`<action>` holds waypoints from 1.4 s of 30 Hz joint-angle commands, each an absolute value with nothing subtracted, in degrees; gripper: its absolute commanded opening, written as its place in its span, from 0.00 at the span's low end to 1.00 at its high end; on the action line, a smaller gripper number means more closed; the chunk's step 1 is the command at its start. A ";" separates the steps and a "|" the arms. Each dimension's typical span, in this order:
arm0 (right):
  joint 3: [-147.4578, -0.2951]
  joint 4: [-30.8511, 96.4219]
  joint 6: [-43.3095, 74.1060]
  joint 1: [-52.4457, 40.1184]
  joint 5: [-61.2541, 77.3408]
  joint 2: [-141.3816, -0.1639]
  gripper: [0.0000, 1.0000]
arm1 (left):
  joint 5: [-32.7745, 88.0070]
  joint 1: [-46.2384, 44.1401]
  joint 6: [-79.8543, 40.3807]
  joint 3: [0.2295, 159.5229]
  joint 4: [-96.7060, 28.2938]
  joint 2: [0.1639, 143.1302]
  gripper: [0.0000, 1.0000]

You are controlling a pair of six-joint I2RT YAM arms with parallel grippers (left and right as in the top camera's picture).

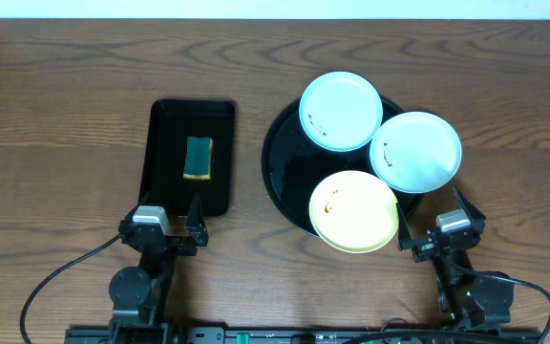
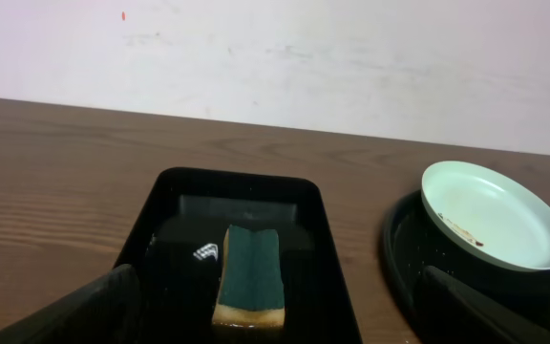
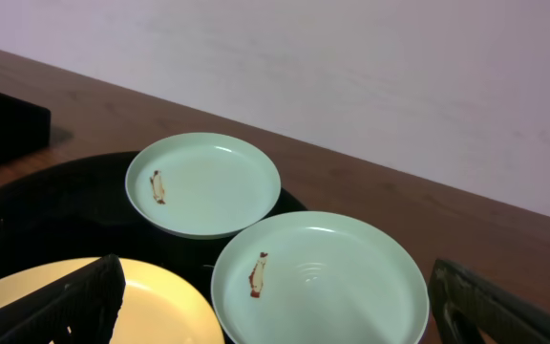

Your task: Clean dirty plates on tray and stack at the side

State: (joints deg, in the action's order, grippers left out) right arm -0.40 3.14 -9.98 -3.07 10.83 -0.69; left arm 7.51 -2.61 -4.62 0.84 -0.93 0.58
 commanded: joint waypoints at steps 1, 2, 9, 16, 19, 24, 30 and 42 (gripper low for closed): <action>-0.32 3.31 -10.35 -1.74 10.74 -0.38 0.99 | 8.29 -2.31 -4.29 0.23 -3.40 0.23 0.91; -0.32 3.29 -10.35 -1.74 10.74 -0.38 0.99 | 8.29 -2.31 -4.29 0.23 -3.40 0.23 0.91; -0.32 3.29 -10.35 -1.74 10.74 -0.38 0.99 | 8.29 -2.31 -4.29 0.23 -3.40 0.23 0.91; -0.32 3.29 -10.35 -1.74 10.74 -0.38 0.99 | 8.29 -2.31 -4.29 0.23 -3.40 0.23 0.91; -0.32 3.29 -10.35 -1.74 10.74 -0.38 0.99 | 8.29 -2.31 -4.29 0.23 -3.40 0.23 0.91; -0.32 3.29 -10.35 -1.74 10.74 -0.38 0.99 | 8.29 -2.31 -4.29 0.23 -3.40 0.23 0.91; -0.32 3.36 -8.84 -1.78 10.94 -0.38 0.99 | 8.29 -2.31 -4.29 0.23 -3.40 0.23 0.91; -20.40 10.48 5.21 -1.78 8.80 -9.96 0.99 | 8.29 -2.31 -4.29 0.23 -3.38 0.23 0.91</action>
